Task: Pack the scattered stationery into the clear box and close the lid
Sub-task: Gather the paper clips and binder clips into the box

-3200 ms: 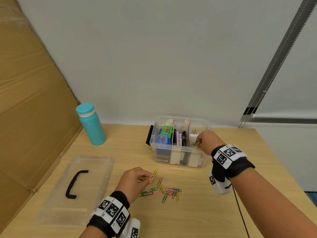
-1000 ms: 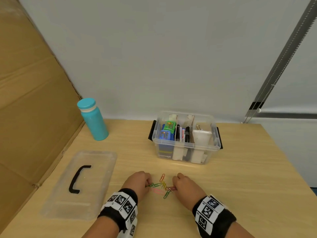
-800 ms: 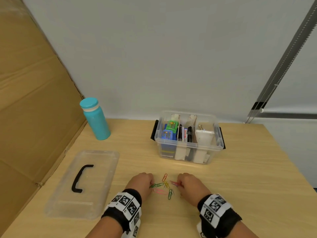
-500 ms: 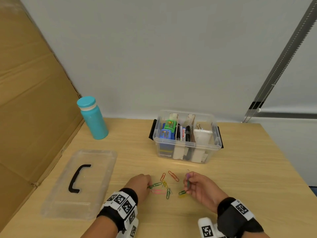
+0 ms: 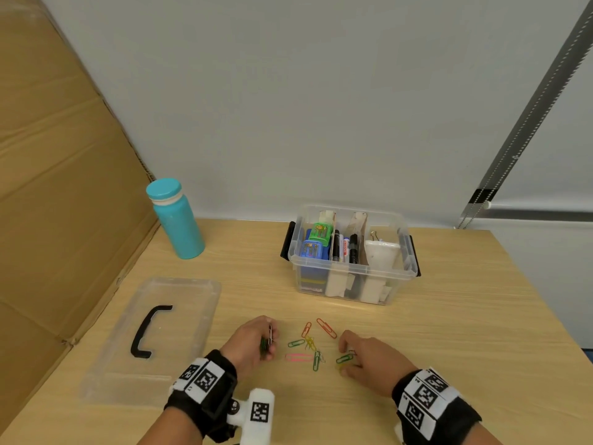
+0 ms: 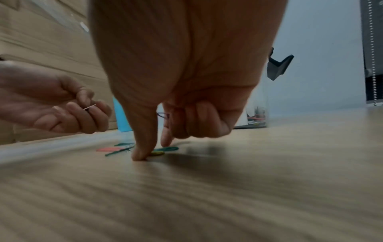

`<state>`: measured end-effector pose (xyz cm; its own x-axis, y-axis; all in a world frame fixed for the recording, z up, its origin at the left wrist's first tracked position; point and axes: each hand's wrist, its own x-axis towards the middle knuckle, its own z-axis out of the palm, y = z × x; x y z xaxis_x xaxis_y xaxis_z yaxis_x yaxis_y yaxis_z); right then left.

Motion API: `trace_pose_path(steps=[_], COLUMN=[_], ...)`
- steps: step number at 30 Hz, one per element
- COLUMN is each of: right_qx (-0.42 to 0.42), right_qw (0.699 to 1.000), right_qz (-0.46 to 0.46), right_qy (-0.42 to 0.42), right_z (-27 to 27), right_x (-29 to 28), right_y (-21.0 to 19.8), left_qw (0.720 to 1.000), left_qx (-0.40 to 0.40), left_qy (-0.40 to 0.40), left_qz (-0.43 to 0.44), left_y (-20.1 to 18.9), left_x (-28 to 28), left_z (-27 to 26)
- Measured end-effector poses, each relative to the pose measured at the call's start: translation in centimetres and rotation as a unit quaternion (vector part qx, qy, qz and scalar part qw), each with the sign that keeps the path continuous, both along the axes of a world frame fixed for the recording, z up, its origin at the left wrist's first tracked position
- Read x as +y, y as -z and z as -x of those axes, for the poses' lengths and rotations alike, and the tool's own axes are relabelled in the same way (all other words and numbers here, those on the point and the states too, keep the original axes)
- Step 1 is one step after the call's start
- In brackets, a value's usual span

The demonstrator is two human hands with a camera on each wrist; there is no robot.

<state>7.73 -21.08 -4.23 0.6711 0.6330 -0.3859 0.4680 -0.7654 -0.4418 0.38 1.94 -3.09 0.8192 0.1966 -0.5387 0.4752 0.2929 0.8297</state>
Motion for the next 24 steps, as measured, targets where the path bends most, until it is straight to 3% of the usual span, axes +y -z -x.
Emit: trace_pose_path(steps=[3,4,6,8,9,13,17,18,19,22,23,24], right_qx=[-0.040,-0.046,-0.067,-0.098,-0.110,-0.094,0.072,0.145,0.234,0.460,0.480,0.480], right_qw=[0.999,0.999,0.997,0.991,0.988,0.987,0.996,0.981,0.943,0.738,0.704,0.694], right_qz=[0.014,0.018,0.044,0.088,0.108,0.128,-0.012,-0.081,-0.167,-0.402,-0.431,-0.442], right_qy=[-0.002,-0.004,-0.014,-0.023,-0.021,-0.011,0.053,0.101,0.168,0.288,0.296,0.303], right_z=[0.3,0.5,0.9,1.2,1.4,1.3,-0.1,-0.4,-0.5,-0.4,-0.3,-0.3], right_x=[0.5,0.7,1.1,1.7,2.1,2.4,1.1,0.8,0.6,0.1,0.1,0.3], right_y=[-0.1,-0.1,-0.1,0.3,0.5,0.9,0.9,0.8,0.6,0.1,-0.2,-0.3], left_qw=[0.981,0.958,0.886,0.816,0.799,0.777,0.768,0.771,0.773,0.768,0.764,0.760], left_qx=[0.021,0.015,-0.012,-0.016,-0.010,0.001,0.014,0.020,0.027,0.025,0.023,0.020], left_qy=[0.118,0.176,0.265,0.306,0.315,0.326,0.348,0.351,0.354,0.363,0.367,0.372], left_qz=[-0.155,-0.227,-0.380,-0.490,-0.513,-0.539,-0.538,-0.531,-0.525,-0.527,-0.530,-0.532], left_y=[0.4,0.5,0.9,0.9,0.9,0.4,-0.5,-0.5,-0.5,0.0,0.2,0.4], left_x=[-1.1,-1.4,-2.2,-2.7,-2.9,-3.3,-3.6,-3.6,-3.5,-3.4,-3.4,-3.5], left_z=[-0.1,-0.1,-0.1,0.0,-0.1,-0.4,-0.4,-0.4,-0.4,-0.4,-0.4,-0.3])
